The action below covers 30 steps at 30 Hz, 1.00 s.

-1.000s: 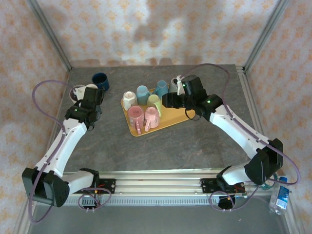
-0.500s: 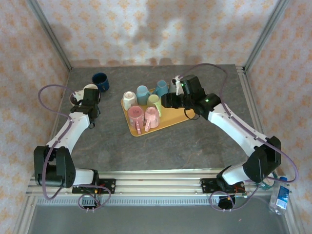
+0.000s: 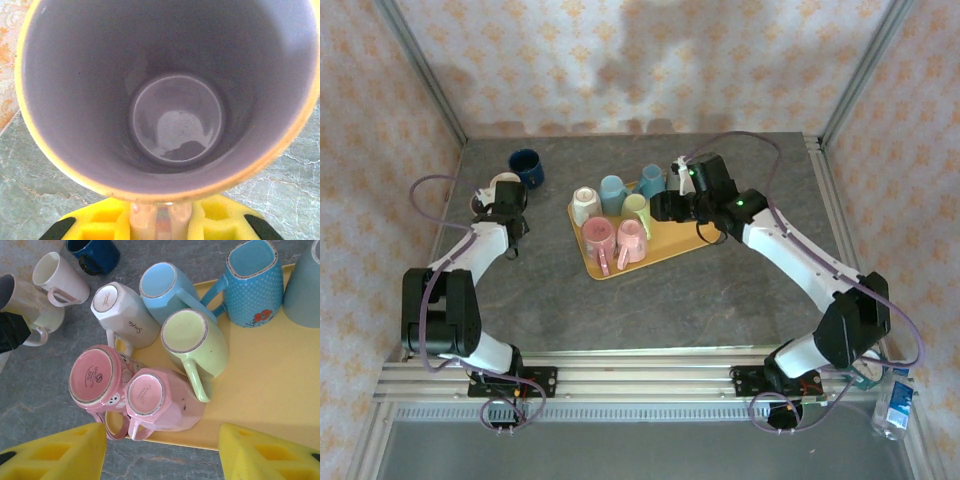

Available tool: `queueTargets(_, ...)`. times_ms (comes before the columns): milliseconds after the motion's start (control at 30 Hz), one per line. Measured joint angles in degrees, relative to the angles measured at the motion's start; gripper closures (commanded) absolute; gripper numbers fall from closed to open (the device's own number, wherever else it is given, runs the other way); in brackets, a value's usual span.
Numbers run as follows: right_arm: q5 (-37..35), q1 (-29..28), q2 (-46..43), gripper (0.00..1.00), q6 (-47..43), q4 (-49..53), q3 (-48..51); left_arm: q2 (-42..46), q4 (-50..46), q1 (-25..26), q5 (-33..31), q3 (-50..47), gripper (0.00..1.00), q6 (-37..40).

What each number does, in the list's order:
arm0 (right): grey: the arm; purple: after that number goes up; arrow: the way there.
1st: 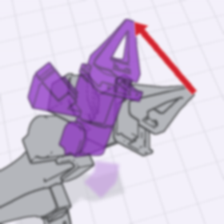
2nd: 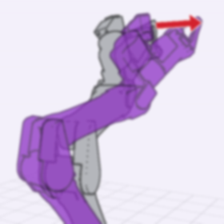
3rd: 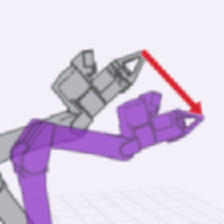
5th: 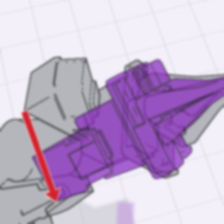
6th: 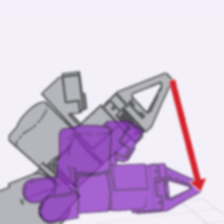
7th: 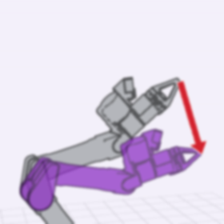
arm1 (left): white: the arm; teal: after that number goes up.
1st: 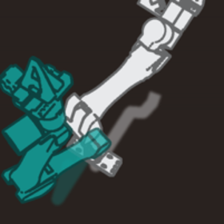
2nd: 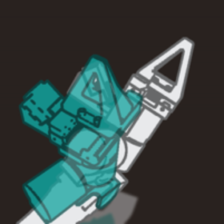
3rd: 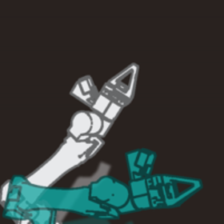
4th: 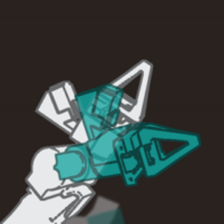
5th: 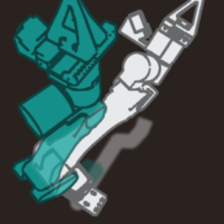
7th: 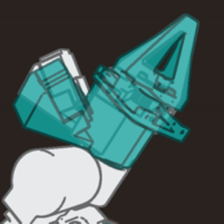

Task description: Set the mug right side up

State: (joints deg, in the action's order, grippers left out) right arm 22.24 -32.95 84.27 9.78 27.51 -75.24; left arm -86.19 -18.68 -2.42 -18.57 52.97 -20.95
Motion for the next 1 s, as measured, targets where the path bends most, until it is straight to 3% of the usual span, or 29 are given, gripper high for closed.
queueTargets(200, 0.6, 0.3, 0.5, 0.40, 0.0, -0.1, -0.9, -2.9, 1.4, -0.3, 0.9, -0.1, 0.87, 0.0)
queueTargets(367, 1.2, 0.5, 0.6, 0.40, 0.0, -0.1, -1.0, -3.9, 2.4, -0.3, 1.5, -0.2, 0.66, 0.1)
queueTargets(500, 1.5, 0.7, 0.7, 0.40, 0.0, -0.1, -1.3, -3.9, 4.0, -0.3, 1.5, -0.2, 0.57, 0.0)
queueTargets(767, 1.2, 1.2, 0.6, 0.40, 0.5, 0.0, -1.3, -0.8, 3.0, -0.3, 2.9, -0.2, 0.51, -0.1)
queueTargets(1000, -3.2, 1.2, -1.4, 0.45, 2.9, 2.0, -0.3, 10.0, -3.1, -0.3, 8.8, -1.0, 0.46, -0.9)
